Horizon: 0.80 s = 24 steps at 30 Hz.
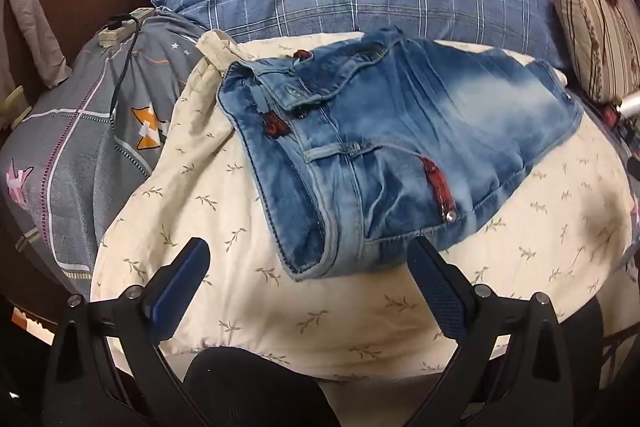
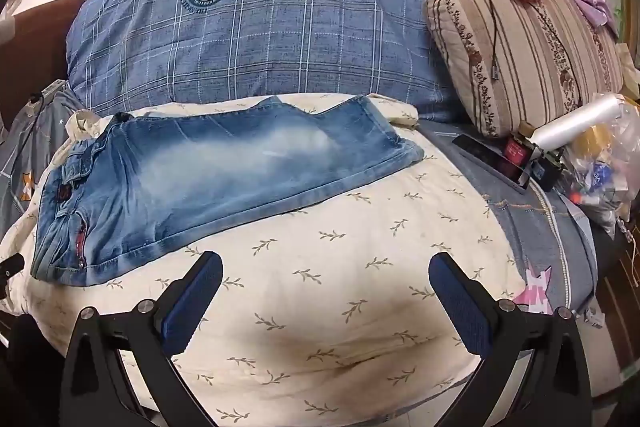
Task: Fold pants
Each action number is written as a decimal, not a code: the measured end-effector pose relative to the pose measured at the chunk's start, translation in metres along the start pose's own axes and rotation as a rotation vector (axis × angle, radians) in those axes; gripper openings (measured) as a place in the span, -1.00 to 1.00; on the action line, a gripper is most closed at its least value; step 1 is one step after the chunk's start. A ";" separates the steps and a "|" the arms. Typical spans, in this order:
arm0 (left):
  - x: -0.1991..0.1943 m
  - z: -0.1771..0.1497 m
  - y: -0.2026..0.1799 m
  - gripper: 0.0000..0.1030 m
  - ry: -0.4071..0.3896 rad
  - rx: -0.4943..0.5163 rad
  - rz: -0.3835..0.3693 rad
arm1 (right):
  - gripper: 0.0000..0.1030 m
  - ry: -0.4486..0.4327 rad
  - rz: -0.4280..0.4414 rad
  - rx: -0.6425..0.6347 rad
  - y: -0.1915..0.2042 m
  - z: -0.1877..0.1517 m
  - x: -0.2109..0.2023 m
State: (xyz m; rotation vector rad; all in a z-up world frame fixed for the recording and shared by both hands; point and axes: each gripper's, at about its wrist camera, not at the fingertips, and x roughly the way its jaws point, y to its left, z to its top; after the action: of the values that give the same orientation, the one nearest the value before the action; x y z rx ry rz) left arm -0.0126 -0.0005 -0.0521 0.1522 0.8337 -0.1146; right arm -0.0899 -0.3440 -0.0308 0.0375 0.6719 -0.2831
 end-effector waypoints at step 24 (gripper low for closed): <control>0.006 0.003 0.009 0.94 0.022 -0.048 -0.077 | 0.99 0.010 0.013 -0.016 0.020 0.008 0.005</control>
State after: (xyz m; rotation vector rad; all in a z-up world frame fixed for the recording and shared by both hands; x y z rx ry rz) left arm -0.0046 0.0079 -0.0533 0.0767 0.8642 -0.1650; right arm -0.0758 -0.3272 -0.0286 0.0276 0.6834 -0.2648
